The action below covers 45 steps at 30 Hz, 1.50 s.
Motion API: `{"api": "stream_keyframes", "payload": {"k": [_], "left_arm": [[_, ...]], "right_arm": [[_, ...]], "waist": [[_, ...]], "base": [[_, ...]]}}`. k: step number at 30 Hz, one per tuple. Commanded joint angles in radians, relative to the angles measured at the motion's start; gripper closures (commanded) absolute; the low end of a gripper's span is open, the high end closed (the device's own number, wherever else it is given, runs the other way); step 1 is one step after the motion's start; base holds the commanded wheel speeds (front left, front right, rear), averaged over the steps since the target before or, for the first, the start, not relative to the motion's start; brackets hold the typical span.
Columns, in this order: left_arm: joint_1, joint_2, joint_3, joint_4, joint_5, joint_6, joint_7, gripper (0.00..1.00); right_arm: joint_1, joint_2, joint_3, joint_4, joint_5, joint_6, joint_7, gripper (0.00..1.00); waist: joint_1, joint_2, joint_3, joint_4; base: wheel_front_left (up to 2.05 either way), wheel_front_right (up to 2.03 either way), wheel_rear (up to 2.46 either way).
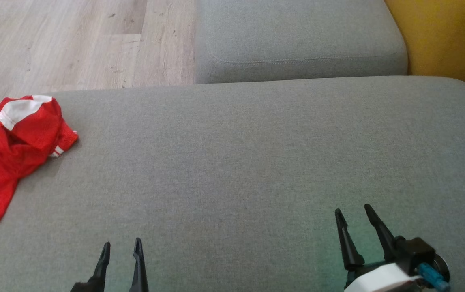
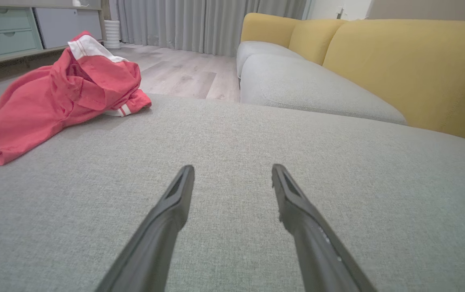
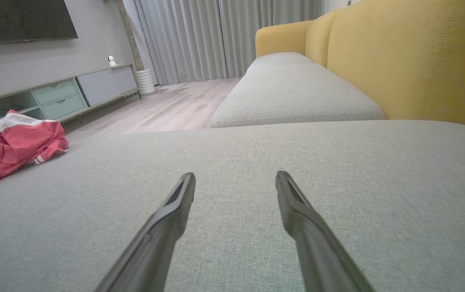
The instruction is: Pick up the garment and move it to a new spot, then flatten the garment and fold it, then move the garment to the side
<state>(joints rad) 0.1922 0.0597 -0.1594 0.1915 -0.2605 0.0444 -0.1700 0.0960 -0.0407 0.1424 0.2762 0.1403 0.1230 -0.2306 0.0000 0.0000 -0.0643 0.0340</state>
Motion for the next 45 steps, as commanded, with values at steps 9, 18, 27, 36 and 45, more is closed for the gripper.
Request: {"api": "stream_keyframes", "payload": {"k": [9, 18, 27, 36, 45], "left_arm": [[-0.018, 0.016, 0.031, -0.025, 0.019, 0.018, -0.006, 0.00], [-0.021, 0.021, 0.031, -0.016, 0.007, 0.022, 0.001, 0.00], [-0.019, 0.025, 0.024, -0.026, 0.002, 0.032, 0.013, 0.00], [-0.024, 0.030, 0.017, -0.037, -0.001, 0.042, 0.026, 0.00], [-0.034, 0.040, 0.014, -0.062, 0.002, 0.055, 0.043, 0.00]], "right_arm": [[-0.035, -0.009, 0.027, -0.008, -0.038, 0.008, -0.023, 0.00], [-0.041, -0.009, 0.022, 0.007, -0.035, 0.008, -0.023, 0.00], [-0.043, -0.009, 0.019, 0.008, -0.035, 0.008, -0.024, 0.00], [-0.040, -0.009, 0.007, -0.003, -0.034, 0.008, -0.026, 0.00], [-0.034, -0.009, 0.000, -0.006, -0.025, 0.008, -0.028, 0.00]], "waist": [[0.0000, 0.0000, 0.002, 0.000], [0.0000, 0.0000, 0.001, 0.000], [0.0000, 0.0000, 0.002, 0.004], [0.0000, 0.0000, 0.002, 0.048], [0.0000, 0.0000, 0.001, 0.198]], "base": [[0.00, 0.00, 0.00], [0.00, 0.00, 0.00], [0.00, 0.00, 0.00], [0.00, 0.00, 0.00], [0.00, 0.00, 0.00]]}}
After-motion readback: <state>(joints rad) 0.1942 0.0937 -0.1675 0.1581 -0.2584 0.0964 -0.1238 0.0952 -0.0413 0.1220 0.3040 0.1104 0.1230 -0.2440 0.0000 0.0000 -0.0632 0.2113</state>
